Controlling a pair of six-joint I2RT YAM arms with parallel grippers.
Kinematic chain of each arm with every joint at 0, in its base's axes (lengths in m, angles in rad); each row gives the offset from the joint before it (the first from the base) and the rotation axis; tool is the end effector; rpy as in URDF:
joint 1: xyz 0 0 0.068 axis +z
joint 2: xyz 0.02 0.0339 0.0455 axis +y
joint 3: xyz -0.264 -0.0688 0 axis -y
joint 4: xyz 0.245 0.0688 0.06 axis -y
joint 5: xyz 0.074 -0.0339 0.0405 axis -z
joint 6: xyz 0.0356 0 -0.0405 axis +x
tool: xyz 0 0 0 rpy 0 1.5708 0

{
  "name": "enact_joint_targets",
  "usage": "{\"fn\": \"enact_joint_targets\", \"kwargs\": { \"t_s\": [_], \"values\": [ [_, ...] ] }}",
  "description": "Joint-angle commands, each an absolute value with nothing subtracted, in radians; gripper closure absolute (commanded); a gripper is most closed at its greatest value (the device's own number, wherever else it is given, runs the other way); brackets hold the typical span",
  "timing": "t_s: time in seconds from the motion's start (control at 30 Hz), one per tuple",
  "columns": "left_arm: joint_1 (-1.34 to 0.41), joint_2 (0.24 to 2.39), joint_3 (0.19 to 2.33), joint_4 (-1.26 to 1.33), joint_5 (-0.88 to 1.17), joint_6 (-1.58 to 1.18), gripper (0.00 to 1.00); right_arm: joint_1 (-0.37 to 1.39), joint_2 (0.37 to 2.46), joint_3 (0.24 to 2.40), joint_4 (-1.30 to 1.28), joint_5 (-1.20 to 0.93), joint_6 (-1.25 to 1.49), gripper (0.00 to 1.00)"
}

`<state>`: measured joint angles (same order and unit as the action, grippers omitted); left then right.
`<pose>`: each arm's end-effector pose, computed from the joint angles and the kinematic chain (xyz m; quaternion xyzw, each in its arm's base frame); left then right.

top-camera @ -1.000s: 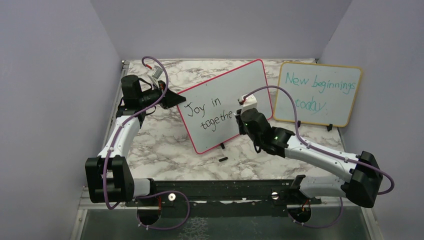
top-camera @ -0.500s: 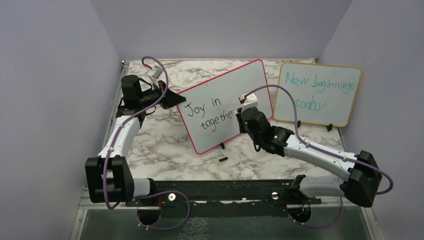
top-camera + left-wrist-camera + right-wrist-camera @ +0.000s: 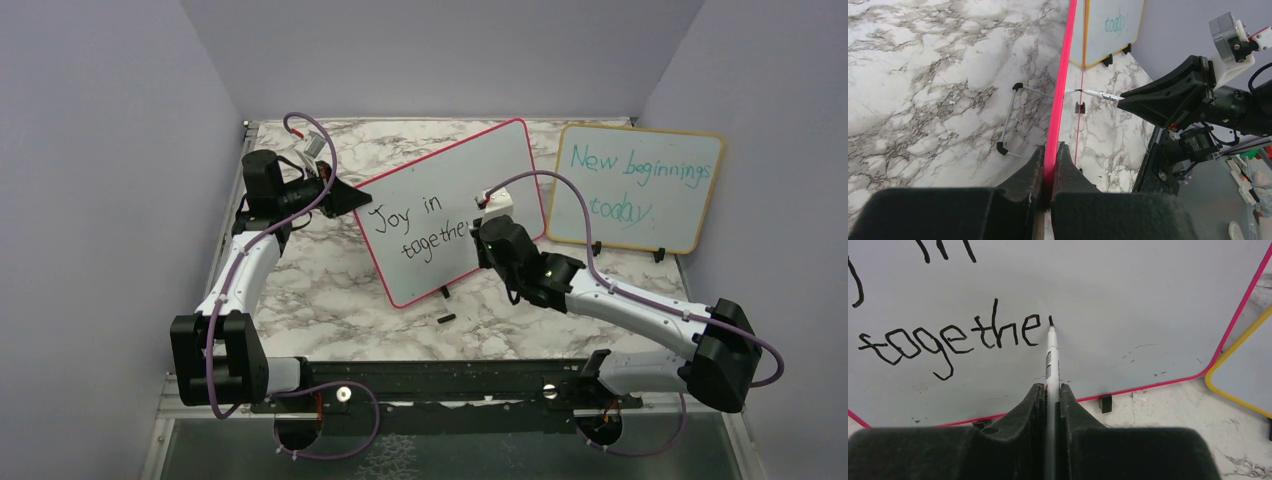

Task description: Write a sentence on the whiteboard

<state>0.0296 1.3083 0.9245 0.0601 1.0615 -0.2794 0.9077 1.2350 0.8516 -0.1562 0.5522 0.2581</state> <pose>0.2885 -0.0226 0.3033 0.1843 0.7373 -0.4705 0.4485 0.1822 0.2030 0.2732 -0.1397 0.8362 0.0631 0.5266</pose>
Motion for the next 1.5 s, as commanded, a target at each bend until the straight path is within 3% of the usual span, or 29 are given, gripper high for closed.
{"fn": "enact_joint_targets", "kwargs": {
  "t_s": [0.0,1.47],
  "values": [
    [0.020,1.342,0.908,-0.026,0.940,-0.169,1.00,0.900,1.234,0.837,-0.206,0.560,0.289,1.00],
    [0.020,1.342,0.909,-0.026,0.942,-0.170,1.00,0.875,1.250,0.890,-0.135,0.551,0.235,0.99]
  ]
}}
